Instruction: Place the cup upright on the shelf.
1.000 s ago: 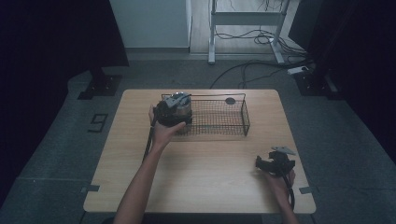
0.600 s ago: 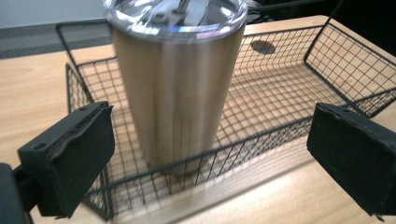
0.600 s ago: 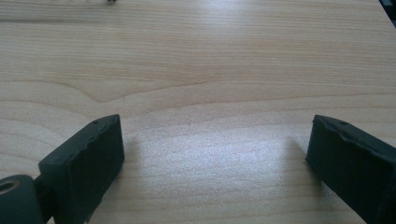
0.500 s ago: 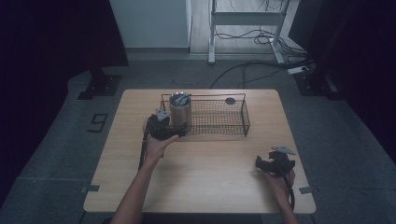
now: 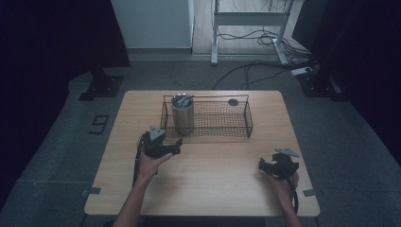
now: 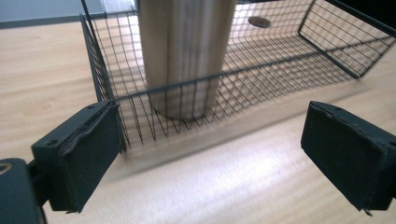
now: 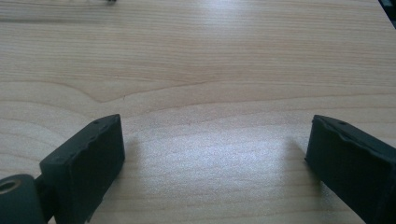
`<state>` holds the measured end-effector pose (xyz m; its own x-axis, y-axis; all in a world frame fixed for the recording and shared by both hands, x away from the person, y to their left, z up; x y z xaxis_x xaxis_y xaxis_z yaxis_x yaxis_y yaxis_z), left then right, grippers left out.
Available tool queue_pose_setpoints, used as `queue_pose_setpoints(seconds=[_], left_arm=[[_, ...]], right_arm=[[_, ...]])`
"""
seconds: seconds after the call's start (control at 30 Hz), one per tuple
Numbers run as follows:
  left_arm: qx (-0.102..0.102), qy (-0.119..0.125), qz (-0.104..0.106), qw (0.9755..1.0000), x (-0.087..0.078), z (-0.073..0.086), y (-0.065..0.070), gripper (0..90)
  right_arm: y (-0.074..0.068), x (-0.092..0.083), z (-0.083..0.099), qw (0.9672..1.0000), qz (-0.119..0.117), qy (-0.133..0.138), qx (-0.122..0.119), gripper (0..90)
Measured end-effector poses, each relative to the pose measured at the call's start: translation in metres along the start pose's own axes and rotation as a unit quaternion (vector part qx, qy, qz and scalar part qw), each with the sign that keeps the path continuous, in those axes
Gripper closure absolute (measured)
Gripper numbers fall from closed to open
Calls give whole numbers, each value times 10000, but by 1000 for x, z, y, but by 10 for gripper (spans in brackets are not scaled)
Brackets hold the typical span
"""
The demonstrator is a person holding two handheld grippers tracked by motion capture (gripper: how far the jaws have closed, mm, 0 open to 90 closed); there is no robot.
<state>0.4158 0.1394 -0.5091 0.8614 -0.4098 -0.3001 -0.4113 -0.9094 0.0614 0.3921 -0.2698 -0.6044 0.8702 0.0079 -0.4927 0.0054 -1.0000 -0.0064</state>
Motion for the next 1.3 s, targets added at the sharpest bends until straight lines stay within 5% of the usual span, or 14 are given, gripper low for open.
queue_pose_setpoints(seconds=[0.87, 1.3], left_arm=[[93, -157, 200, 9996, -30, 55, 13, 65], [-28, -74, 147, 9999, -30, 52, 9, 74]], right_arm=[[0, 0, 0, 10000, 8, 1, 1, 46], [0, 0, 0, 10000, 19, 0, 13, 46]])
Point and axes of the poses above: each handheld gripper's, and its own axes: x roughly forward along the jaws, z roughly out of its underside, y roughly to its right, the point moved 7 cm from there along x, roughly forward along the jaws, and after that the axes turned 14 degrees about y, right-handed, at the moved point
